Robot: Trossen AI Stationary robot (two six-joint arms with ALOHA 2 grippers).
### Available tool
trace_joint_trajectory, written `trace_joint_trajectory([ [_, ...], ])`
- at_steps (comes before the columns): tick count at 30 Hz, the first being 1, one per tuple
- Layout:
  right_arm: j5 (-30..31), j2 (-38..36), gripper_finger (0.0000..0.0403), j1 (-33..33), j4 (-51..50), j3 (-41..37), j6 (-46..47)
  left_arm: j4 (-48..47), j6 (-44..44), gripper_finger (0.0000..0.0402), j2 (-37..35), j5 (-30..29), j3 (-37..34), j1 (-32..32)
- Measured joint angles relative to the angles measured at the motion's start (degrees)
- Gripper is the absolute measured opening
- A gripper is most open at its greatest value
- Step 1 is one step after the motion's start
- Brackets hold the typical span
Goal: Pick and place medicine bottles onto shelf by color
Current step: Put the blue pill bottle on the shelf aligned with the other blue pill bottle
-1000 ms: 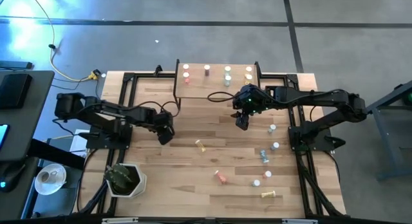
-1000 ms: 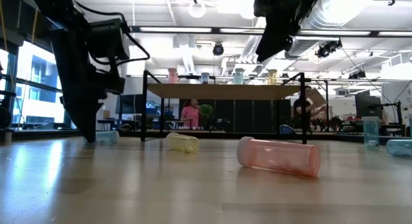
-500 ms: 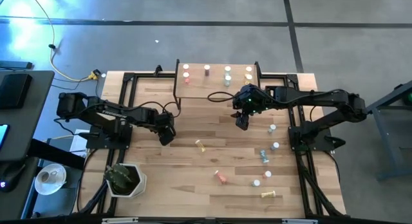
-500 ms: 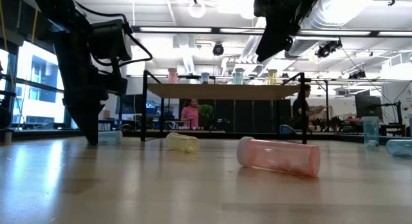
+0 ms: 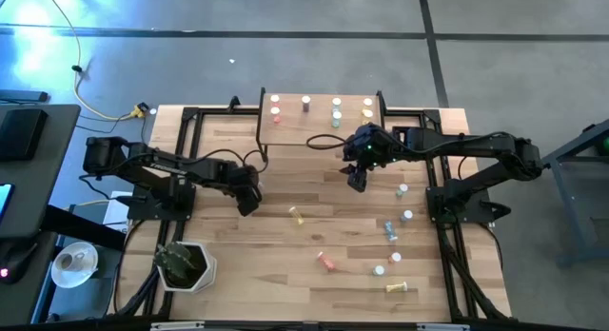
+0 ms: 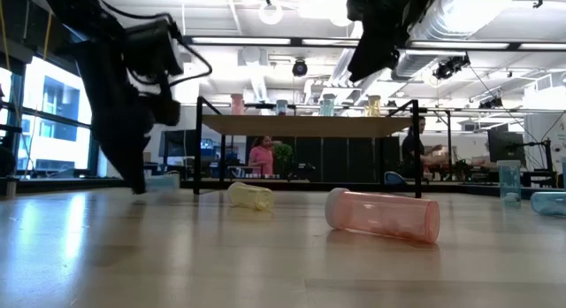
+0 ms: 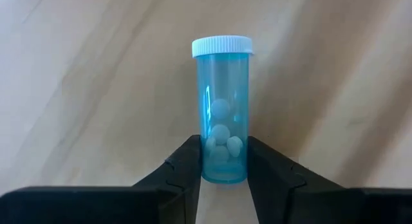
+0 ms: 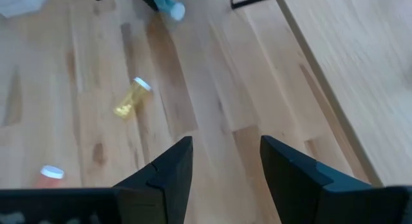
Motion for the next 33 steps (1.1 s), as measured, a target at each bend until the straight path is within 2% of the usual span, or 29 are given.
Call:
trace_joint_trajectory([
  [11, -4.5, 0.0, 0.0173, 0.0, 5.0, 0.0, -0.6, 13.2, 5.4, 0.0094, -4.1, 2.3, 0.0, -0.5],
  [23, -6.2, 0.0, 0.0173, 0.0, 12.5, 0.0, -0.8, 35.4, 12.6, 0.0095, -4.7, 3.4, 0.1, -0.5],
  [33, -6.4, 0.0, 0.0173, 0.0, 21.1, 0.0, -7.7, 53.6, 20.8, 0.0095, -4.7, 3.4, 0.1, -0.5],
])
